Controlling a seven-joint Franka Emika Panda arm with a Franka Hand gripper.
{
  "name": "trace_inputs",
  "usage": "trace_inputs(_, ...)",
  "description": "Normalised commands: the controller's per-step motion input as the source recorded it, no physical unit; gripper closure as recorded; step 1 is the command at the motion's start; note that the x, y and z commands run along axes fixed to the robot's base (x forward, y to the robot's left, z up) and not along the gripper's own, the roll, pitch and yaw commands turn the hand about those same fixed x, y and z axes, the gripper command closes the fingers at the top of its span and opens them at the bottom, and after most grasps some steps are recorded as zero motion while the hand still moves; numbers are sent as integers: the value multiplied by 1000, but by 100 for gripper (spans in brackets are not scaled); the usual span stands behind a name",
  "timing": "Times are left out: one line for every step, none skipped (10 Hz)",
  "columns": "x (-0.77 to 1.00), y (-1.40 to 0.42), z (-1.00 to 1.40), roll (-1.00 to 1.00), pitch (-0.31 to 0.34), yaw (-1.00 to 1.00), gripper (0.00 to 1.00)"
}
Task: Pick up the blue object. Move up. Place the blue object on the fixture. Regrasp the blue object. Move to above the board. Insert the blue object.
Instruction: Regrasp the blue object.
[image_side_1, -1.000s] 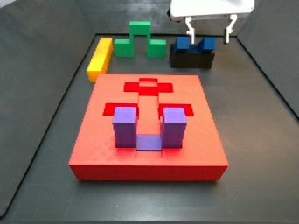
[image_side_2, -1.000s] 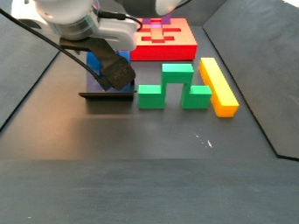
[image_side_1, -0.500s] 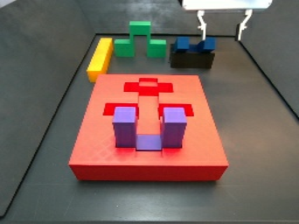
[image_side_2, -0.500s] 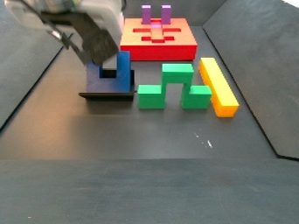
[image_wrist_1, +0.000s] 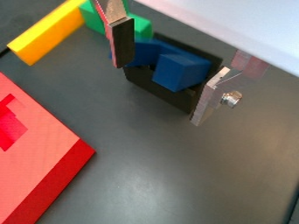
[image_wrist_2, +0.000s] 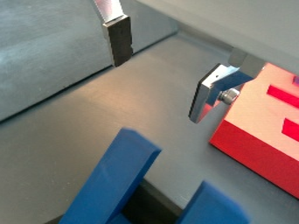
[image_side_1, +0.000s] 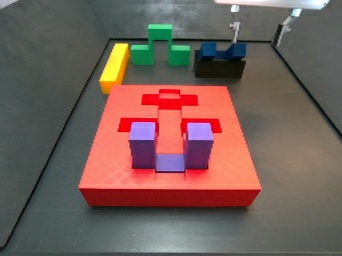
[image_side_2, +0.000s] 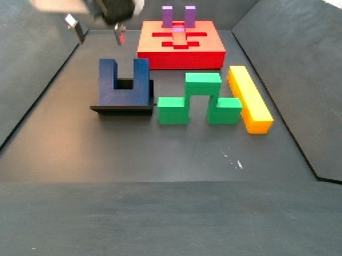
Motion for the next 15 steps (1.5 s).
trace_inputs(-97, -437, 71, 1000, -131, 66, 0)
trace_inputs(-46, -377, 80, 1000, -143, 71, 0)
trace_inputs(-14, -349, 106, 1000, -143, 60, 0)
trace_inputs(0, -369, 51, 1000, -131, 31, 0)
trace_inputs(43, -474, 0, 1000, -100, 31, 0)
trace_inputs(366, -446, -69, 900, -26, 0, 0)
trace_inputs(531, -397, 0, 929, 0, 0, 0)
trace_inputs(694, -386, 66, 1000, 0, 0, 0)
trace_inputs(674, -280, 151, 1000, 0, 51, 0)
trace_inputs(606, -246, 166, 1000, 0, 89, 0)
trace_inputs(674, -323, 0, 989, 11, 71, 0)
trace_inputs(729, -203, -77, 483, 20, 103, 0)
trace_inputs(911, 0, -97, 0, 137, 206, 0)
trace_inputs(880, 31, -129, -117, 166, 194, 0)
trace_inputs(820, 69, -29, 0, 151, 271, 0)
